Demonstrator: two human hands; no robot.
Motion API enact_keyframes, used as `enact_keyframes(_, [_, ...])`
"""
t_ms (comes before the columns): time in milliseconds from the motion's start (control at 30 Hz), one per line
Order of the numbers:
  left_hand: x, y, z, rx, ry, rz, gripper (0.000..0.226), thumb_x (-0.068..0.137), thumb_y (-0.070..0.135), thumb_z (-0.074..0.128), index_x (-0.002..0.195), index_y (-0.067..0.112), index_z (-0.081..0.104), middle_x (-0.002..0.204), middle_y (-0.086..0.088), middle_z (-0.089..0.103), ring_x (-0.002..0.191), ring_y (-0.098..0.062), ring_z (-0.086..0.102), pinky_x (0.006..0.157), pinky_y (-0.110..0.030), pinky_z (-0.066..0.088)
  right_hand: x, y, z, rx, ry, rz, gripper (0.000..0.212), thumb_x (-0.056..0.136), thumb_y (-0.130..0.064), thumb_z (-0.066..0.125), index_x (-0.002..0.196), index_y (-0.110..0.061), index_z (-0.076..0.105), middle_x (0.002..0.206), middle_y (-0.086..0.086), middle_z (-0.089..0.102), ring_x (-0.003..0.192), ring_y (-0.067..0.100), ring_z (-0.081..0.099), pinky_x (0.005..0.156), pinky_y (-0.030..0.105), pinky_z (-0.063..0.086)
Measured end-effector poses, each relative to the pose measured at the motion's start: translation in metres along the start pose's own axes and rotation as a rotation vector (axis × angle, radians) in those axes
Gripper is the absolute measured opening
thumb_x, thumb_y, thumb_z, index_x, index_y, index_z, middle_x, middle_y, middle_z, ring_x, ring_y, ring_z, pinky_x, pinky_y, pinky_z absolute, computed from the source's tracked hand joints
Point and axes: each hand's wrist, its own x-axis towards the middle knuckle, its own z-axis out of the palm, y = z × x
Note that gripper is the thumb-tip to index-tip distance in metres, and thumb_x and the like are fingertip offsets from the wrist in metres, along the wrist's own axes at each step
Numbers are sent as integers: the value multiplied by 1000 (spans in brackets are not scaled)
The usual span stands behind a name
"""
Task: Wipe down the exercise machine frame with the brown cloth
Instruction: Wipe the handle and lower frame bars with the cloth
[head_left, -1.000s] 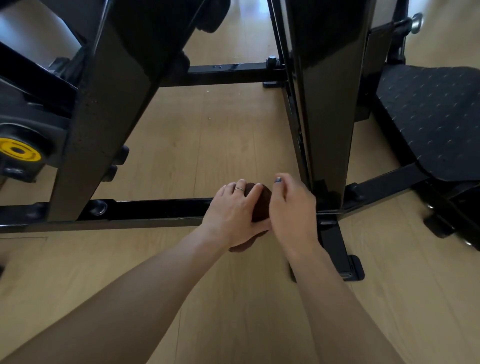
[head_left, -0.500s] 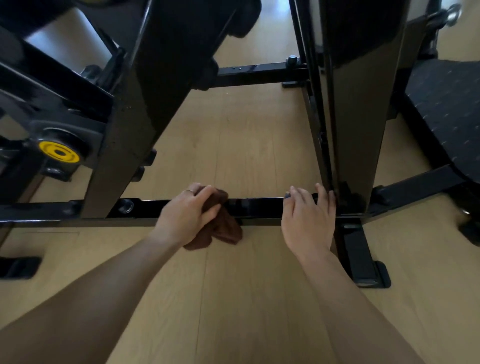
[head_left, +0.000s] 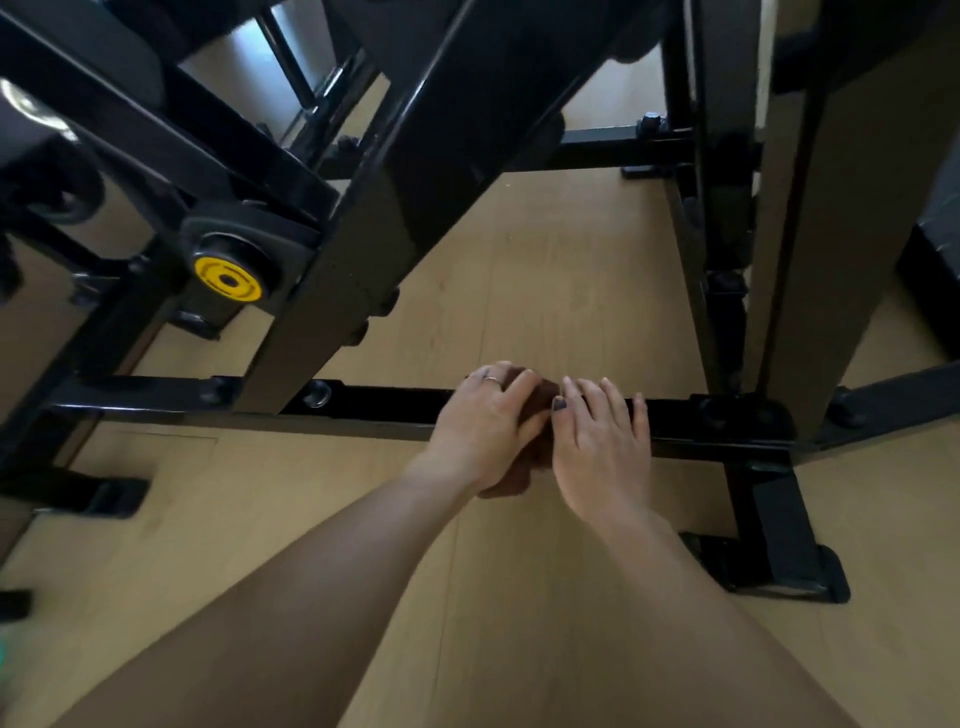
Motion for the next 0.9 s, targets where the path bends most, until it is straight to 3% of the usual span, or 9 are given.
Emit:
enact_keyframes(133, [-10, -31, -13, -20, -19, 47, 37, 99, 48, 51, 129, 25, 54, 132, -2, 57, 112, -24, 60, 90, -36, 50, 1, -1, 2, -29, -14, 32, 64, 107, -48, 3, 159, -27, 35, 162, -6, 36, 156, 15, 15, 129, 46, -5])
enact_keyframes(267, [-37, -90, -42, 48, 9, -115, 30, 100, 46, 51, 125, 28, 54, 130, 0, 56, 109, -24, 59, 86, -35, 46, 0, -1, 1, -65, -33, 26, 63, 107, -48, 5, 158, -28, 34, 161, -6, 35, 156, 16, 13, 128, 47, -5])
enact_keyframes(400, [-57, -121, -60, 170, 21, -202, 31, 101, 45, 51, 125, 25, 54, 129, 0, 56, 113, -22, 57, 84, -36, 51, 3, 5, 2, -54, -63, 1, 68, 103, -51, 0, 159, -29, 31, 162, -7, 32, 156, 15, 10, 128, 46, -8])
enact_keyframes(500, [-50, -102, -55, 105, -3, -299, 31, 103, 43, 50, 126, 23, 53, 135, -2, 53, 123, -23, 52, 97, -41, 49, 4, 8, -1, -9, -110, 6, 63, 106, -49, 2, 161, -30, 27, 164, -9, 28, 156, 11, 5, 126, 42, -13])
enact_keyframes(600, [-39, -76, -44, 33, -47, -246, 28, 104, 43, 50, 126, 25, 51, 139, -1, 49, 126, -20, 49, 100, -39, 47, 6, 4, -10, 86, -166, 32, 60, 109, -45, 5, 161, -28, 28, 166, -11, 27, 157, 8, 4, 126, 39, -13])
enact_keyframes(667, [-30, -52, -33, 14, -36, -155, 29, 104, 43, 48, 127, 26, 50, 139, 0, 50, 126, -19, 49, 102, -36, 47, 5, 3, -23, 251, -153, 81, 57, 111, -42, 9, 159, -25, 35, 166, -8, 32, 156, 7, 10, 129, 39, -5])
enact_keyframes(733, [-15, -19, -18, 25, -26, -50, 33, 105, 43, 47, 130, 22, 51, 137, -4, 51, 127, -23, 49, 104, -34, 43, -1, 9, -40, 383, -12, 149, 52, 112, -40, 20, 153, -21, 46, 161, -3, 41, 154, 11, 22, 129, 40, 9])
enact_keyframes(800, [-1, 18, -3, 69, -39, 39, 38, 106, 44, 45, 134, 19, 49, 139, -8, 51, 129, -27, 47, 108, -36, 40, -11, 24, -54, 271, 136, 165, 50, 112, -35, 24, 150, -16, 50, 158, 2, 46, 153, 17, 29, 128, 42, 16])
enact_keyframes(900, [13, 53, 12, 83, -57, 57, 40, 106, 46, 43, 137, 21, 47, 144, -11, 49, 134, -28, 44, 112, -41, 40, -21, 49, -61, 37, 113, 158, 55, 110, -35, 19, 155, -13, 43, 164, 4, 37, 157, 18, 20, 129, 43, 12])
